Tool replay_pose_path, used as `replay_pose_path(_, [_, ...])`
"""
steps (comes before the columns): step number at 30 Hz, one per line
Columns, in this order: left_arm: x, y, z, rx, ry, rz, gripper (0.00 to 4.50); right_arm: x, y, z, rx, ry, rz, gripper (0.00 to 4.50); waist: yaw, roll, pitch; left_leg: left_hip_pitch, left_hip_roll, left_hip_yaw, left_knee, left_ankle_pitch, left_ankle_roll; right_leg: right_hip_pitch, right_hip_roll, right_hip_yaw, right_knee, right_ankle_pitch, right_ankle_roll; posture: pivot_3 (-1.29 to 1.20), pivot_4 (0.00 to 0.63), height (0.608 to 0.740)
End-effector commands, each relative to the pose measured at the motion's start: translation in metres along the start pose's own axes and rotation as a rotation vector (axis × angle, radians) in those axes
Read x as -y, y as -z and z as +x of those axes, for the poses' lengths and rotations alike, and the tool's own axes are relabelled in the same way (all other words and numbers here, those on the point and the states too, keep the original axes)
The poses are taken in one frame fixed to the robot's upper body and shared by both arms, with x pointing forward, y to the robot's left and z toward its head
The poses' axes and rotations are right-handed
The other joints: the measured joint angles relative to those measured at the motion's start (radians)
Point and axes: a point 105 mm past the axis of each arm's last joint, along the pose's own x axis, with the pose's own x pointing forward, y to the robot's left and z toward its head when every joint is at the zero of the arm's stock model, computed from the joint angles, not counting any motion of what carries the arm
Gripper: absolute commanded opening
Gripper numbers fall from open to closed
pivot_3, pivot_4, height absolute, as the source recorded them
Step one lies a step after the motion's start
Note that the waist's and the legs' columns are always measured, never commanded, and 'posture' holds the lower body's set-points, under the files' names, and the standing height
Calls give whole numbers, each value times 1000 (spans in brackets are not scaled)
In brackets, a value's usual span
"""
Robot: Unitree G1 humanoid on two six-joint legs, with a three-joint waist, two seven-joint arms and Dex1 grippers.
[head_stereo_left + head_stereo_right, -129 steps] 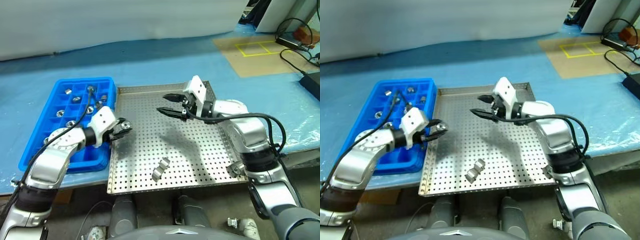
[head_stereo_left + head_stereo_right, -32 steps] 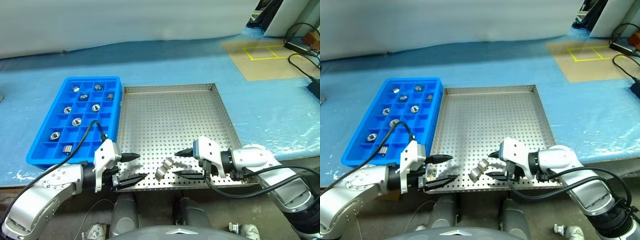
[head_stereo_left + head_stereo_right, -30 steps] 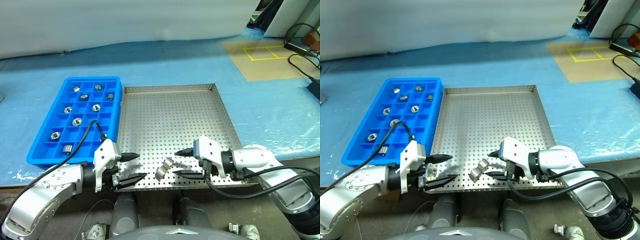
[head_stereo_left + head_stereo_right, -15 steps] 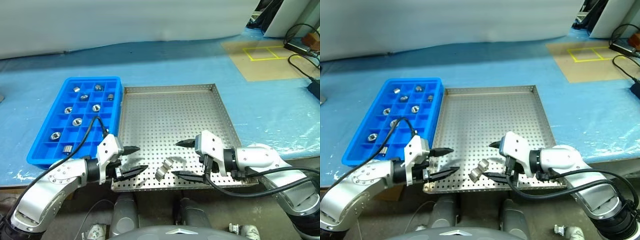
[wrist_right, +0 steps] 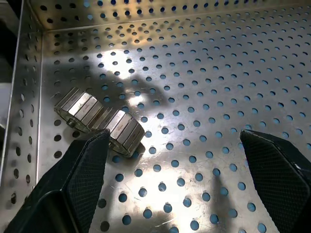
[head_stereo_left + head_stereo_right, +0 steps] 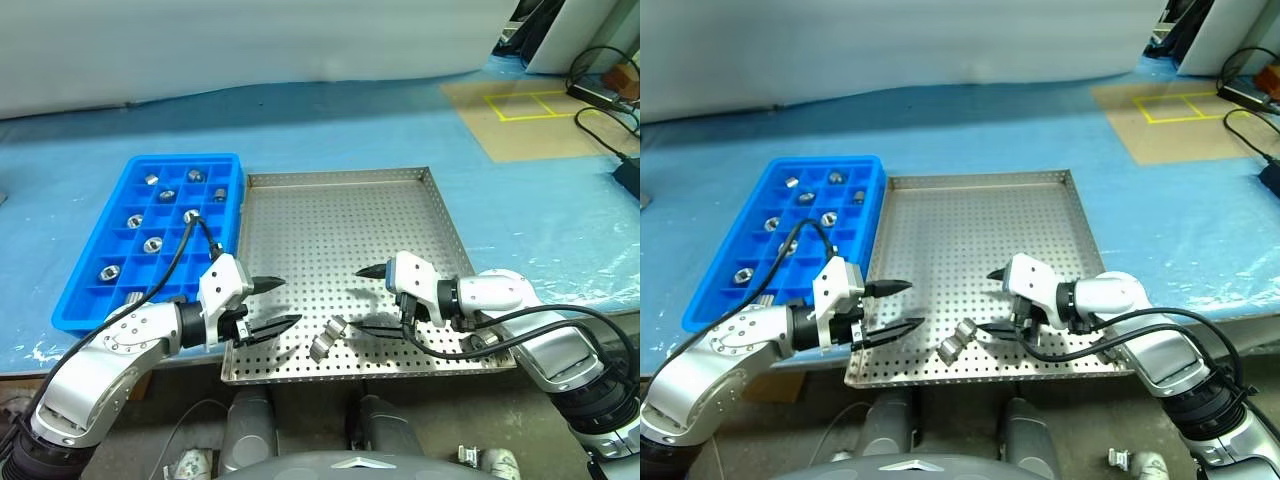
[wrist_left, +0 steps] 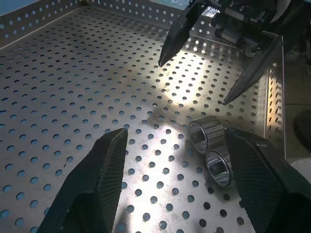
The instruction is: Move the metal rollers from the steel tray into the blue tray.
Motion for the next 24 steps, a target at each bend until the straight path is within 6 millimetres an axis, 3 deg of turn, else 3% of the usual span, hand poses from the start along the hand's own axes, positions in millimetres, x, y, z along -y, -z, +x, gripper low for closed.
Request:
replay_pose_path(1, [-4, -4, 1, 8, -13, 25, 3339, -5, -11, -3, 36, -45, -43, 4483, 1, 0, 0, 0, 0, 0, 0, 0, 0, 0, 0, 0, 0, 0, 0, 64, 150, 740])
replay_pose_path(5, [-6, -4, 3, 11, -19, 30, 3339, -10, -10, -4, 39, -106, -48, 4483, 1, 0, 0, 0, -1, 0, 0, 0, 0, 0, -1, 0, 0, 0, 0, 65, 150, 740])
replay_pose_path(12, [-5, -7, 6, 19, -31, 35, 3339, 7, -8, 9, 58, -62, -95, 4483, -1, 0, 0, 0, 0, 0, 0, 0, 1, 0, -1, 0, 0, 0, 0, 71, 150, 740])
replay_pose_path(24, [-8, -3, 4, 18, -51, 36, 3339, -3, -1, 7, 44, -181, -140, 4483, 1, 0, 0, -3, -1, 0, 1, -1, 3, -1, -1, 0, 0, 0, 0, 76, 150, 740])
